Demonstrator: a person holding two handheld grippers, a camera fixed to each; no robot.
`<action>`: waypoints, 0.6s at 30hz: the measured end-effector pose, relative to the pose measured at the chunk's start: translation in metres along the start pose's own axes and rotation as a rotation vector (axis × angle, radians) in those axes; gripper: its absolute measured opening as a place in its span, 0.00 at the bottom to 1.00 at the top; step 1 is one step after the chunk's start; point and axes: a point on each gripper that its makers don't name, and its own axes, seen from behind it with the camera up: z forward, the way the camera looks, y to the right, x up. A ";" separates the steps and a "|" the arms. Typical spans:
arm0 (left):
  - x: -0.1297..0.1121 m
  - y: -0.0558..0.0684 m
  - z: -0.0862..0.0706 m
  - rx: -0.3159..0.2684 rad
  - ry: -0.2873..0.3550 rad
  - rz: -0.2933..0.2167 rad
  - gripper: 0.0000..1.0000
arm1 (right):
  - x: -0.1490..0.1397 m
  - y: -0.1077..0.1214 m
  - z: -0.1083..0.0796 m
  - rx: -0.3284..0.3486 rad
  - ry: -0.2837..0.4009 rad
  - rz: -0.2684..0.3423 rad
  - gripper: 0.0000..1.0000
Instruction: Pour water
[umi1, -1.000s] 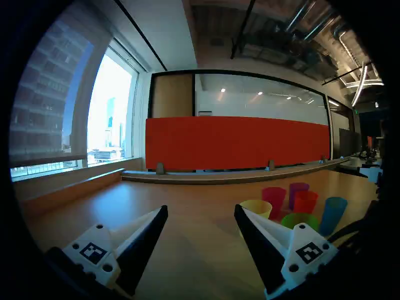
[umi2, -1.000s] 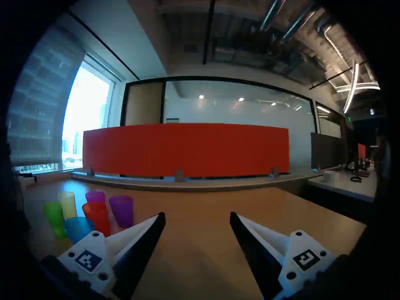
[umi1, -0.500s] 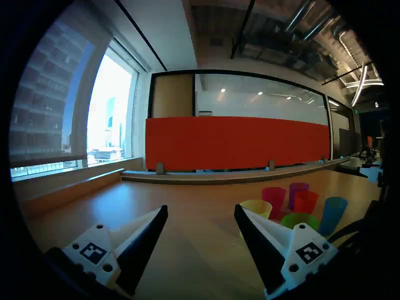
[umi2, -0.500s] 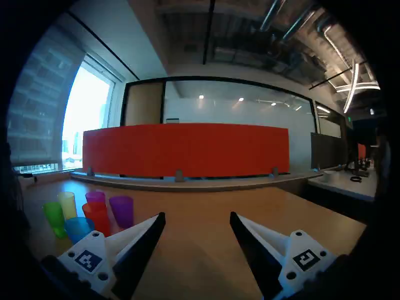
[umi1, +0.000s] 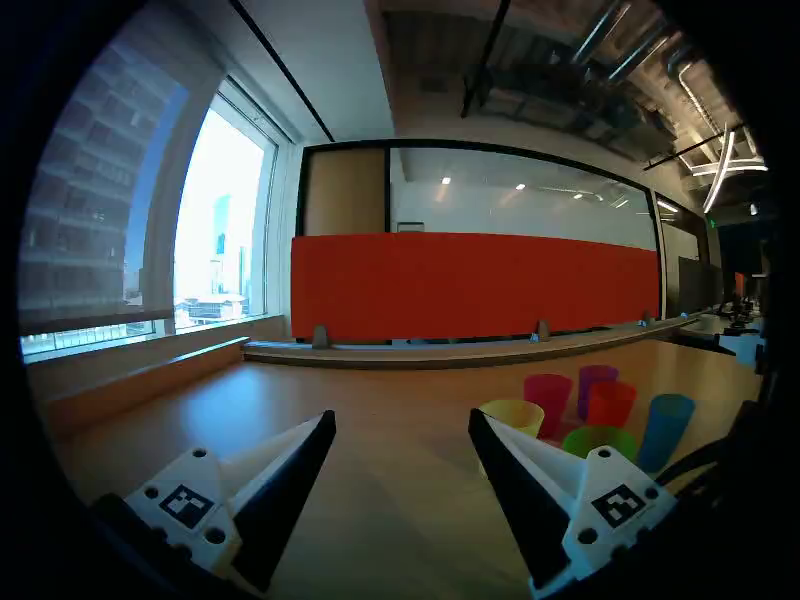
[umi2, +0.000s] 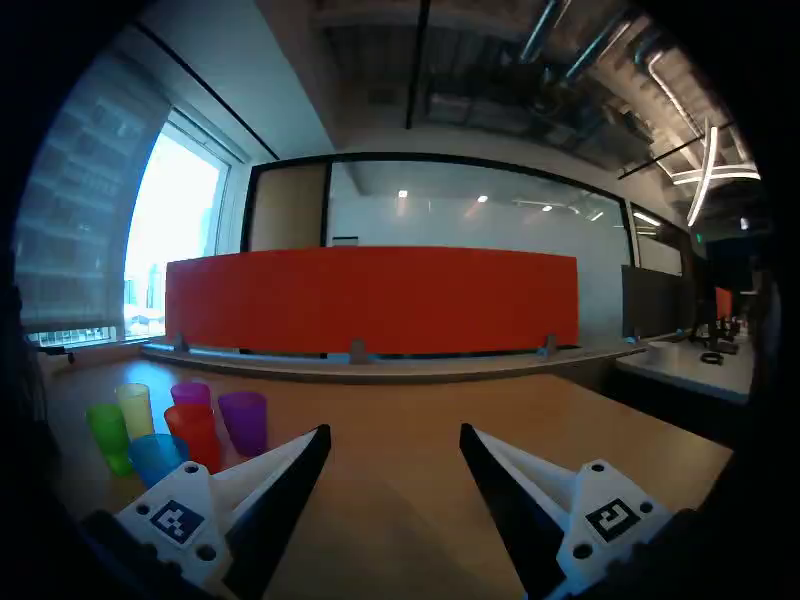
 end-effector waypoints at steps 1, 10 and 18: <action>0.000 0.000 0.000 0.000 0.000 0.000 0.99 | 0.000 0.000 0.000 0.000 0.000 0.000 1.00; -0.002 0.000 0.001 0.000 0.001 0.000 0.99 | 0.000 -0.001 0.000 0.000 0.000 0.000 1.00; -0.003 0.000 0.002 0.000 0.002 -0.001 0.99 | 0.001 -0.001 0.000 0.000 0.000 0.000 1.00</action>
